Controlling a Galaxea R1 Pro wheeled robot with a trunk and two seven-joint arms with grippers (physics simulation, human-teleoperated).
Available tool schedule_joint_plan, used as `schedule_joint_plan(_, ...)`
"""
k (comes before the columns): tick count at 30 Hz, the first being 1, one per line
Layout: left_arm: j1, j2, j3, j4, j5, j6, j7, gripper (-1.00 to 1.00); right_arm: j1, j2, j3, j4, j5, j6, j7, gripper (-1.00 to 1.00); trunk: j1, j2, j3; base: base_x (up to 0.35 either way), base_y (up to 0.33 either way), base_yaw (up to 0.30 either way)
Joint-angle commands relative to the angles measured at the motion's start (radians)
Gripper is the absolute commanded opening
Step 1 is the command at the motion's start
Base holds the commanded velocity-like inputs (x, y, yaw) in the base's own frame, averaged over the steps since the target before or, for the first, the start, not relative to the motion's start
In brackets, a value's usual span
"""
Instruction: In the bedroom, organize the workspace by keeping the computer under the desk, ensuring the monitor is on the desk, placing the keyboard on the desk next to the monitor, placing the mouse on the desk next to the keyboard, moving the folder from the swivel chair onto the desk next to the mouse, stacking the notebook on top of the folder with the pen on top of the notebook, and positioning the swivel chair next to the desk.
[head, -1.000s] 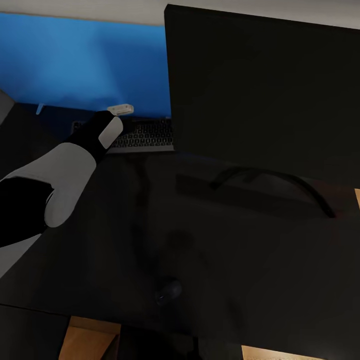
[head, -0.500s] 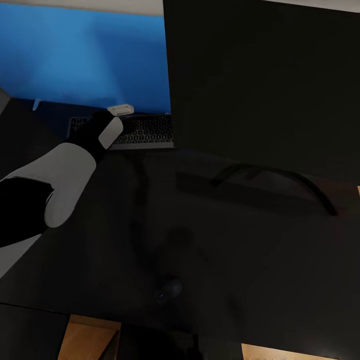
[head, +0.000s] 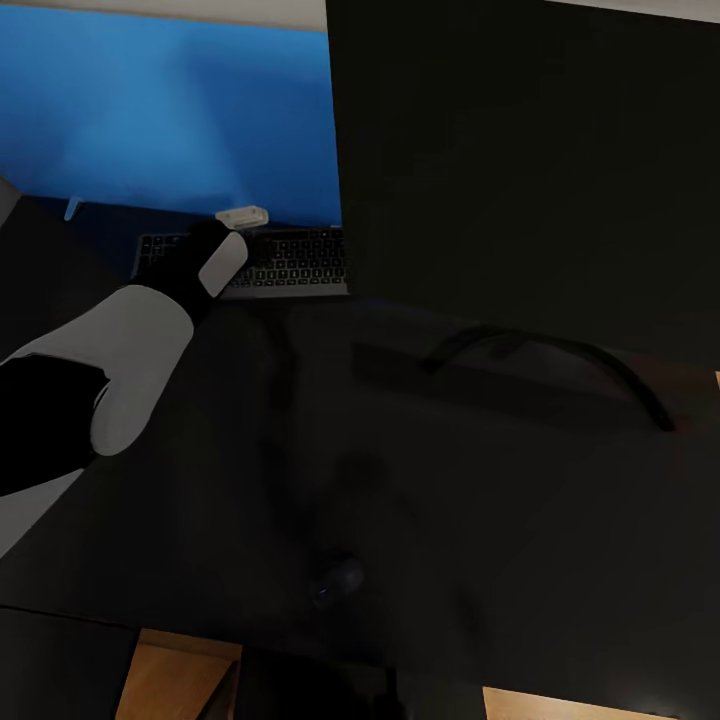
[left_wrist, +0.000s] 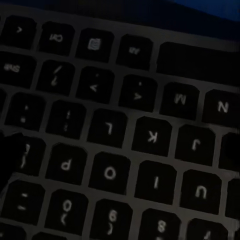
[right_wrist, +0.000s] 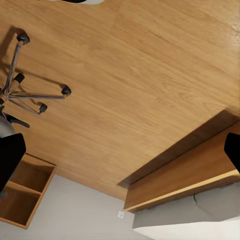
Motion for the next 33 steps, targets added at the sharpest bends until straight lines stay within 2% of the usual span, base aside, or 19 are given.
schedule_joint_plan(1,-0.001,0.001,-0.008,-0.005,0.011,0.003,0.008,1.00,0.000,-0.001,0.005,-0.001,-0.011,-0.002,0.002,1.00,0.001,-0.002,-0.001,0.000,0.000,0.000)
schedule_joint_plan(8,-0.002,0.006,-0.008,-0.022,0.010,0.005,0.009,1.00,0.000,-0.001,0.005,-0.001,-0.011,-0.002,0.001,1.00,0.001,-0.002,-0.003,0.000,0.000,0.000)
schedule_joint_plan(23,-0.002,0.008,-0.008,-0.025,0.010,0.005,0.011,1.00,0.000,-0.001,0.005,-0.001,-0.011,-0.003,0.001,1.00,0.001,-0.002,-0.023,0.000,0.000,0.000)
schedule_joint_plan(33,0.000,0.008,-0.007,-0.025,0.011,0.005,0.008,1.00,0.001,-0.001,0.006,-0.001,-0.007,-0.003,0.002,1.00,0.001,-0.002,-0.026,0.000,0.000,0.000)
